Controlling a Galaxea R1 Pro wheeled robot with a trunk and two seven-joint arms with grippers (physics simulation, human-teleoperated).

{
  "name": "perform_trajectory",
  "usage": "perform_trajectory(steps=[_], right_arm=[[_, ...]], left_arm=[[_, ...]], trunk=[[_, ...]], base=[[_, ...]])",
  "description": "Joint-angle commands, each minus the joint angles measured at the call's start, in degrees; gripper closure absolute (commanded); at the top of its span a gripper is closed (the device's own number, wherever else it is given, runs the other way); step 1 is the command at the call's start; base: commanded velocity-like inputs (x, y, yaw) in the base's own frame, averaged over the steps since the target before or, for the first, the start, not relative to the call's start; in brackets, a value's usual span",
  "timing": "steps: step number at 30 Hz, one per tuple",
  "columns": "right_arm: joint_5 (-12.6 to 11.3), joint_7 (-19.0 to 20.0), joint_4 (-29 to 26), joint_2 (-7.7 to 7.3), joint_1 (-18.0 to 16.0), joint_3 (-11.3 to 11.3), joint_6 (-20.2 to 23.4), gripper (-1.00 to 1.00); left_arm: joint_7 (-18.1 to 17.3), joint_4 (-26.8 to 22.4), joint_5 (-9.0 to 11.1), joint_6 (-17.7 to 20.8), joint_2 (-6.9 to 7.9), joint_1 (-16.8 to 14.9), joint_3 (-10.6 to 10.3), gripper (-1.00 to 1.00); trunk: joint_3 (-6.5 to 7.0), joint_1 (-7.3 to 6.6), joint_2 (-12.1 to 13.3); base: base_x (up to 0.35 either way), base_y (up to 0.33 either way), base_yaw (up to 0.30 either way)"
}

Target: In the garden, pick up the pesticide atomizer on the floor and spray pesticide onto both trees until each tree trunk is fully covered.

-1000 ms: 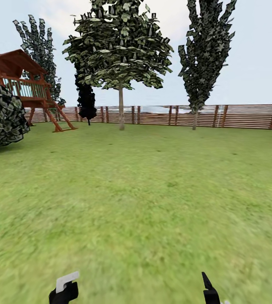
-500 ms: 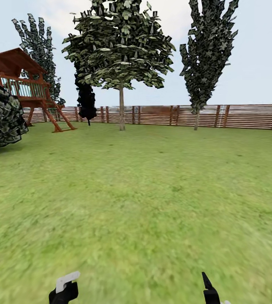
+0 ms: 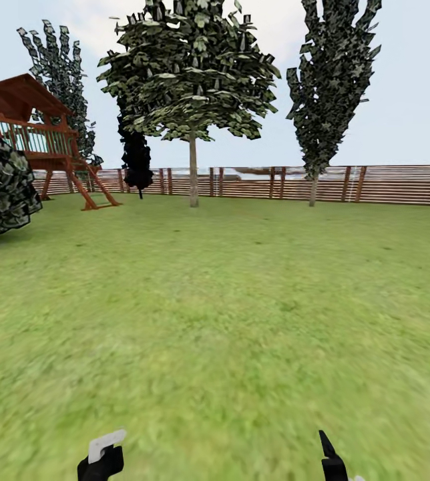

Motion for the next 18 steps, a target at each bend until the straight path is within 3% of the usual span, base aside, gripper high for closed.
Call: perform_trajectory(steps=[1, 18], right_arm=[[0.0, 0.0, 0.0, 0.00, 0.0, 0.0, 0.0, -1.00], [0.0, 0.0, 0.0, 0.00, 0.0, 0.0, 0.0, -1.00]], left_arm=[[0.0, 0.0, 0.0, 0.0, -0.01, 0.0, 0.0, 1.00], [0.0, 0.0, 0.0, 0.0, -0.02, 0.0, 0.0, 1.00]], trunk=[[0.00, 0.00, 0.0], [0.00, 0.00, 0.0]], base=[[0.322, 0.118, 0.000], [0.323, 0.118, 0.000]])
